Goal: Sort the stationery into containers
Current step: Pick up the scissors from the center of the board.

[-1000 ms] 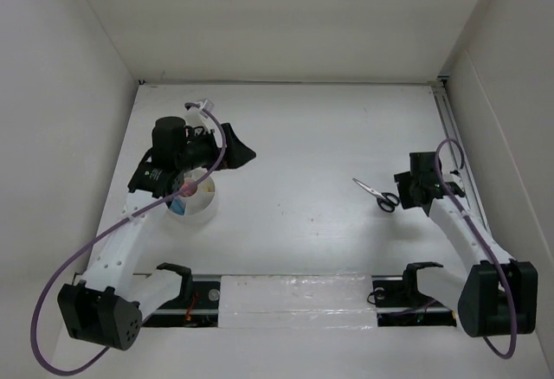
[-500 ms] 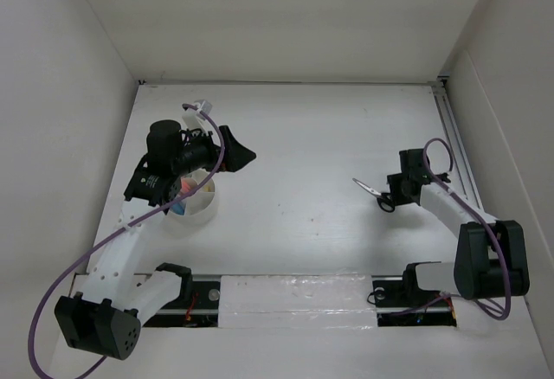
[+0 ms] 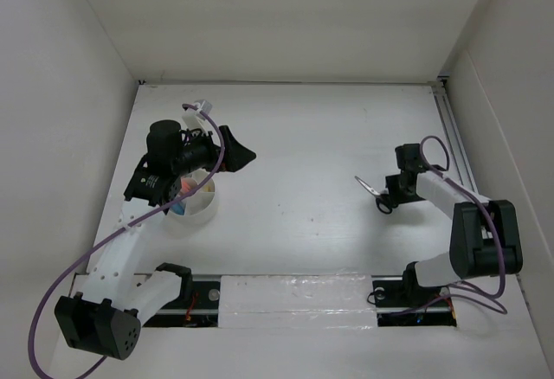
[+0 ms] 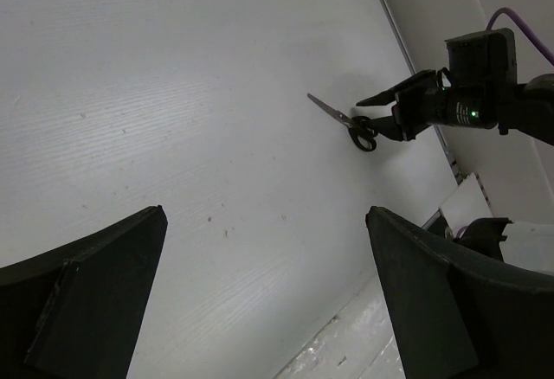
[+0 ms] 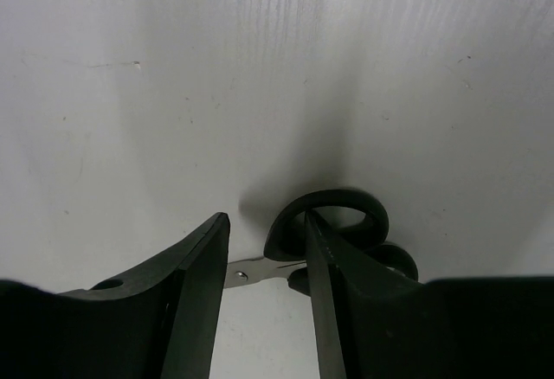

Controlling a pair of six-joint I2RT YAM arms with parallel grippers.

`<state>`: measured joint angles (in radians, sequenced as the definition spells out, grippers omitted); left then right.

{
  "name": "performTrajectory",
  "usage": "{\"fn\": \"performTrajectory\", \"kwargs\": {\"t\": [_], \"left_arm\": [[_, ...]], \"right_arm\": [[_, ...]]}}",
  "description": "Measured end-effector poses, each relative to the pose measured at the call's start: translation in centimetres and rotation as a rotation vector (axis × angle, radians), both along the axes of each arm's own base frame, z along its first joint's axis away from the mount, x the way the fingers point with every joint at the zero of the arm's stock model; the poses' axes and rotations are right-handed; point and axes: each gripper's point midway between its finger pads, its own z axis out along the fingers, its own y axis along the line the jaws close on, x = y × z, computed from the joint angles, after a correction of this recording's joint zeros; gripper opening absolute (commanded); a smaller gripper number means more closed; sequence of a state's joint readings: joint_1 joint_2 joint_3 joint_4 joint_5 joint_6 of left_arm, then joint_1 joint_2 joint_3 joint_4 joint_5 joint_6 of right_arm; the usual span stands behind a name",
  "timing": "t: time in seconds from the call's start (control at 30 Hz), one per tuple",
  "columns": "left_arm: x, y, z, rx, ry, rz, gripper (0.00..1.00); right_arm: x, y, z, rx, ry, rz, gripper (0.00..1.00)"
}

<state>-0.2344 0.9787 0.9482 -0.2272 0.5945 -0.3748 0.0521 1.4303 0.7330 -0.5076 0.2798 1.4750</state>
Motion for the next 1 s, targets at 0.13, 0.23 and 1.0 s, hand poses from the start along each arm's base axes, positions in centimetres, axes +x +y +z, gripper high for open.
{"fn": "performTrajectory", "kwargs": {"t": [0.13, 0.23, 1.0], "left_arm": [[0.0, 0.0, 0.0, 0.000, 0.001, 0.000, 1.00], [0.0, 0.0, 0.0, 0.000, 0.001, 0.000, 1.00], [-1.2, -1.3, 0.4, -0.027, -0.004, -0.097, 1.00]], "right_arm": [[0.0, -0.2, -0.2, 0.019, 0.022, -0.017, 0.37], [0.0, -0.4, -0.3, 0.029, 0.053, -0.024, 0.30], [4.8, 1.7, 4.4, -0.116, 0.031, 0.416, 0.00]]}}
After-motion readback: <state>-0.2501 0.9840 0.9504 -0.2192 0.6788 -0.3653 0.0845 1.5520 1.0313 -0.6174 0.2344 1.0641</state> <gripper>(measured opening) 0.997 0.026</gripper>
